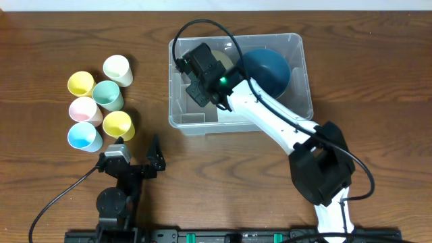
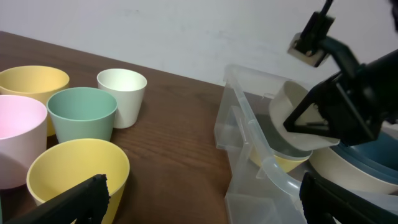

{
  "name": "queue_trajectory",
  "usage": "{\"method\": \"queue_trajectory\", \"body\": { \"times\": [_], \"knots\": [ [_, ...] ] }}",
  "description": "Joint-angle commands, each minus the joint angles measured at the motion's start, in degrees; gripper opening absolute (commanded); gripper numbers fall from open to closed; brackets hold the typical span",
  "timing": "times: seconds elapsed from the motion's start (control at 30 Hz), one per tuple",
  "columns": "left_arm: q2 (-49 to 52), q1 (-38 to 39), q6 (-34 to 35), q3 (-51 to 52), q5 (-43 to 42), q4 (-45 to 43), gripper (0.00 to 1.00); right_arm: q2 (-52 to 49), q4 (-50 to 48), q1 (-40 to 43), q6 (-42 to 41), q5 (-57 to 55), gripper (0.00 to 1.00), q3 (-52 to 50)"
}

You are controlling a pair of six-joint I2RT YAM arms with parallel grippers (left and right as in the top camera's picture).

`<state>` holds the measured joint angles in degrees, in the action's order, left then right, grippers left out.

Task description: Pack container

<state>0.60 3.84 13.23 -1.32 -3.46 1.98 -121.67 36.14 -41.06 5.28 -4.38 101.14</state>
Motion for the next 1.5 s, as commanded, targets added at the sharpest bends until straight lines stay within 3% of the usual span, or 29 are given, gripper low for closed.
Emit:
{"method": "queue_trajectory", "body": {
  "times": [0.0,0.03,0.1,0.13,0.2,0.4,0.6,0.67,0.73,1.0,1.27,1.47],
  "knots": [
    [-0.3,-0.2,-0.7,1.1,0.0,1.8,0.98,-2.1,-0.6,0.3,0.9,-0.8,0.01,0.4],
    [-0.3,-0.2,-0.7,1.1,0.0,1.8,0.98,-2.3,-0.9,0.3,0.8,-0.8,0.06,0.4],
    [-0.3,-0.2,-0.7,1.1,0.0,1.8,0.98,-2.5,-1.5,0.3,0.9,-1.1,0.48,0.4],
    [-0.3,-0.2,-0.7,1.1,0.0,1.8,0.98,-2.5,-1.7,0.3,0.9,-1.3,0.61,0.4],
    [-0.3,-0.2,-0.7,1.1,0.0,1.8,0.98,-2.5,-2.2,0.3,0.9,-1.5,0.72,0.4],
    [-0.3,-0.2,-0.7,1.1,0.0,1.8,0.98,-0.3,2.6,0.0,-0.8,-0.2,0.75,4.0],
    [-0.3,-0.2,-0.7,1.1,0.0,1.8,0.98,7.6,17.7,0.6,-4.0,1.1,0.88,13.6],
    [-0.3,-0.2,-0.7,1.1,0.0,1.8,0.98,11.0,22.4,1.7,-6.6,-1.6,0.96,15.7],
    [-0.3,-0.2,-0.7,1.1,0.0,1.8,0.98,14.1,25.1,3.4,-8.6,-3.5,0.98,16.3],
    [-0.3,-0.2,-0.7,1.1,0.0,1.8,0.98,24.4,32.6,21.4,-15.6,-7.8,0.99,16.2],
    [-0.3,-0.2,-0.7,1.1,0.0,1.8,0.98,25.0,38.8,40.8,-17.5,-7.6,0.99,16.2],
    [-0.3,-0.2,-0.7,1.1,0.0,1.8,0.98,25.0,39.8,48.0,-17.5,-7.6,0.99,16.2]
  ]
}}
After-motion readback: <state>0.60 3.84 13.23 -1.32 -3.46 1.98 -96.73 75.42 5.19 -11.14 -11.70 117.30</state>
